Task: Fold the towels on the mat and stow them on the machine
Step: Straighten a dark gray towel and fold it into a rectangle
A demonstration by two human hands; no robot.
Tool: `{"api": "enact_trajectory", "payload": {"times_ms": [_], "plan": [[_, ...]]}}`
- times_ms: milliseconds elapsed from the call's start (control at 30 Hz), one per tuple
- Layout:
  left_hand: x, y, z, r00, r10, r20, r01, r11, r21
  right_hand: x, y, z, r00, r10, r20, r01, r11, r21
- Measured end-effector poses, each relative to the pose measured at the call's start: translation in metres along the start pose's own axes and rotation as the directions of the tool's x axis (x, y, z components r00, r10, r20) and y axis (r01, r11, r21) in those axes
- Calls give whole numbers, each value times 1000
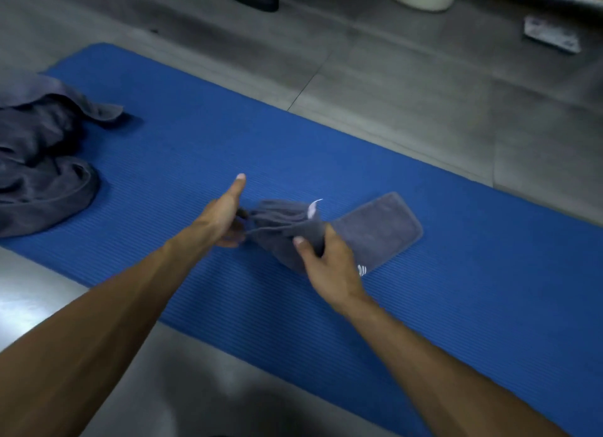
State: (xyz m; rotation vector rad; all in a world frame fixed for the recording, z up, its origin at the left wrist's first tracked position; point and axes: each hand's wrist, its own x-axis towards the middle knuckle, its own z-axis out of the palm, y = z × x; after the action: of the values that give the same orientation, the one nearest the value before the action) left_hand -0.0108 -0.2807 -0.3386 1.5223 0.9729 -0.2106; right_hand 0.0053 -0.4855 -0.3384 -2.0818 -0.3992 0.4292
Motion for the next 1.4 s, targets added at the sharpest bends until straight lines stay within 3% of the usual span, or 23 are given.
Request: {"api": "enact_trajectory", "payload": {"times_ms": [67,167,267,333,533,633,733,767,800,867,900,933,967,1000,1033,1067,1100,1133,1167,1233,1267,1333,1400], "plan": [[-4,8,14,983,179,34,-175,980,-94,8,6,-19,985,163,-51,-143,952,270],[-11,2,54,897,302,322,-250,949,-191,10,18,-51,963,269,-9,-217,797,564],[-18,-11,89,783,333,525,-333,938,-97,10,31,-78,952,305,21,-216,623,752],[-16,-21,102,738,312,598,-410,911,31,17,40,-95,947,321,-9,-188,577,795],[-1,-20,135,832,382,403,-534,751,388,53,65,-124,895,419,-155,-233,733,639],[-2,-18,155,859,439,265,-495,578,649,71,79,-127,861,471,-193,-318,793,519],[-6,-24,165,839,515,178,-442,451,775,78,91,-126,796,566,-216,-461,797,391],[-8,-25,165,788,596,153,-462,409,787,79,96,-126,781,577,-237,-484,801,352],[-8,-27,164,682,714,162,-520,318,793,79,99,-125,778,571,-262,-492,813,313],[-7,-35,161,353,876,329,-664,-14,748,81,103,-125,780,556,-287,-499,830,251],[-5,-44,160,234,855,463,-699,-183,691,82,104,-126,782,553,-288,-507,832,225],[-5,-54,160,194,801,567,-714,-280,641,82,103,-127,783,553,-284,-519,833,192],[-6,-63,159,210,758,617,-725,-302,619,80,103,-129,794,529,-301,-514,847,134],[-6,-69,158,249,733,633,-739,-279,613,77,104,-131,828,434,-355,-469,883,-14],[-6,-72,157,287,710,643,-750,-251,612,73,106,-132,887,220,-406,-345,901,-264],[-5,-73,156,312,683,660,-754,-244,609,68,108,-132,931,-78,-357,-134,837,-531],[-4,-72,155,325,660,677,-760,-244,603,64,109,-128,928,-325,-183,107,702,-704],[-3,-71,153,331,647,687,-763,-245,598,63,111,-123,889,-456,46,327,560,-761],[-2,-72,151,336,636,695,-764,-248,596,63,113,-117,861,-448,242,468,511,-721],[-2,-75,149,341,633,695,-762,-247,599,68,121,-112,850,-274,451,520,577,-630],[-2,-78,150,332,650,683,-759,-247,603,74,129,-115,832,-227,507,543,526,-655],[-2,-83,151,321,664,675,-757,-249,605,88,145,-129,774,-221,594,633,299,-714],[-1,-80,151,333,648,685,-748,-260,610,107,151,-156,796,-162,583,605,201,-770]]}}
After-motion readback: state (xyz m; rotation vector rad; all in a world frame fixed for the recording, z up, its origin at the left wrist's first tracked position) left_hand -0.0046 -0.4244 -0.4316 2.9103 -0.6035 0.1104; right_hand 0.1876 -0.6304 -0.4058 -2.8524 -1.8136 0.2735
